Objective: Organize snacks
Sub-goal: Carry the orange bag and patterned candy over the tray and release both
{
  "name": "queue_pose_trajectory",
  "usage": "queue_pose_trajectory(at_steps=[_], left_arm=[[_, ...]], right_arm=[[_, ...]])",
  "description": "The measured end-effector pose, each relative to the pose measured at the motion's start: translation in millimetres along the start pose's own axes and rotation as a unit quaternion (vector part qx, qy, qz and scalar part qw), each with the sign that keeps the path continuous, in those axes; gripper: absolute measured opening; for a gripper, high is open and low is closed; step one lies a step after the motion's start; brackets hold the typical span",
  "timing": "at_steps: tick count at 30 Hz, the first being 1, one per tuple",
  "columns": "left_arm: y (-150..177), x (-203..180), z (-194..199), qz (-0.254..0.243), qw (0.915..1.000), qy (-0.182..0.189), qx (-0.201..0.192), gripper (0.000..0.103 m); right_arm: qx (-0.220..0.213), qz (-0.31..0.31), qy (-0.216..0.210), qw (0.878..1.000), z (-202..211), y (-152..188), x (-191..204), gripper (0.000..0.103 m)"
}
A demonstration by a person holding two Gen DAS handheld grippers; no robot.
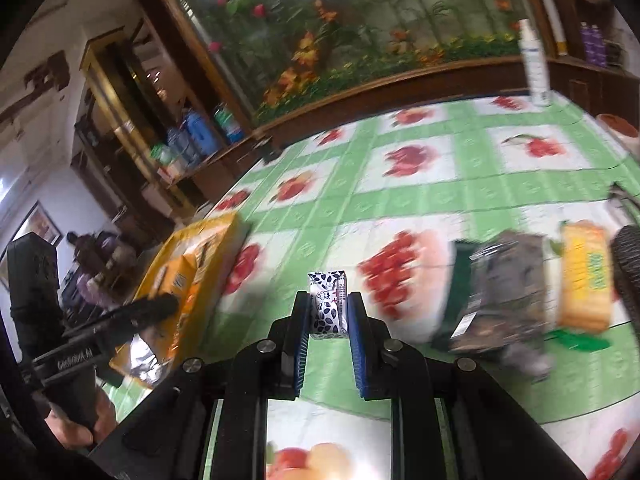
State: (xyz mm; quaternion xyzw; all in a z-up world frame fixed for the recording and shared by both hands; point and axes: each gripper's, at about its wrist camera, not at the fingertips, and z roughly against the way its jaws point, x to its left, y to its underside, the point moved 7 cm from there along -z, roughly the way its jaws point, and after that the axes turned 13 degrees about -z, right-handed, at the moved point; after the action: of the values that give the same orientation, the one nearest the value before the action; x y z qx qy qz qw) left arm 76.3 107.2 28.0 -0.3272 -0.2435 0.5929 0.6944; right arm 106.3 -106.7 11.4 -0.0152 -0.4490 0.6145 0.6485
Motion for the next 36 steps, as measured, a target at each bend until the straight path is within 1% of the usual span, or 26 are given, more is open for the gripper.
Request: queue_pose_trajectory(at_steps=[2,5,7,9,11,12,14,17,19,21,25,30,36], left_arm=[[5.8,25.5,9.1,0.021,0.9997,-0.014,-0.007,0.069],[15.0,53.9,15.0,0.035,0.9984,-0.044,-0.010,0.069],[21.9,65.2,16.3,0.042,0.9977,-0.053,-0.010,0.069],[29.2,74.8,17.4,0.044,0.9969,-0.064,-0.010,0.069],[35.3,82.9,17.6,0.045,0.9959,-0.078,-0.009,0.069],[37.8,85.2,17.6,0.046,0.9958,-0.079,-0.009,0.069],[42.4,90.8,16.7,0.051,0.9957,-0.076,-0.010,0.069],[48.3,96.1,15.9,0.047,0.9952,-0.085,-0.010,0.069],[51.8,99.5,14.0,0.048,0.9954,-0.083,-0.010,0.069],[54.2,102.6,14.0,0.051,0.9953,-0.082,-0.011,0.069],[59.0,107.5,17.6,0.052,0.9949,-0.085,-0.013,0.069],[61.6,112.4,17.4,0.058,0.9952,-0.077,-0.014,0.069],[61.6,113.7,17.2,0.059,0.9952,-0.077,-0.016,0.069]], right_arm=[[0.014,0.010,-0.008,1.000,-6.4,7.4,14.4,0.018],[0.031,0.027,-0.021,0.999,-19.8,18.0,44.9,0.018],[0.049,0.037,-0.041,0.997,-32.5,24.6,72.4,0.018],[0.061,0.055,-0.051,0.995,-43.9,29.4,98.5,0.018],[0.071,0.078,-0.056,0.993,-57.1,35.0,125.1,0.018],[0.076,0.089,-0.057,0.992,-65.1,37.9,138.3,0.018],[0.089,0.097,-0.059,0.989,-80.8,43.6,158.4,0.018],[0.113,0.105,-0.064,0.986,-108.3,49.1,187.0,0.018],[0.124,0.111,-0.063,0.984,-121.8,51.7,197.8,0.018],[0.132,0.117,-0.052,0.983,-138.0,54.1,205.8,0.019],[0.151,0.120,-0.038,0.981,-164.3,59.6,212.0,0.019],[0.165,0.119,-0.031,0.979,-183.6,66.4,215.4,0.019],[0.167,0.114,-0.021,0.979,-195.5,67.6,212.3,0.022]])
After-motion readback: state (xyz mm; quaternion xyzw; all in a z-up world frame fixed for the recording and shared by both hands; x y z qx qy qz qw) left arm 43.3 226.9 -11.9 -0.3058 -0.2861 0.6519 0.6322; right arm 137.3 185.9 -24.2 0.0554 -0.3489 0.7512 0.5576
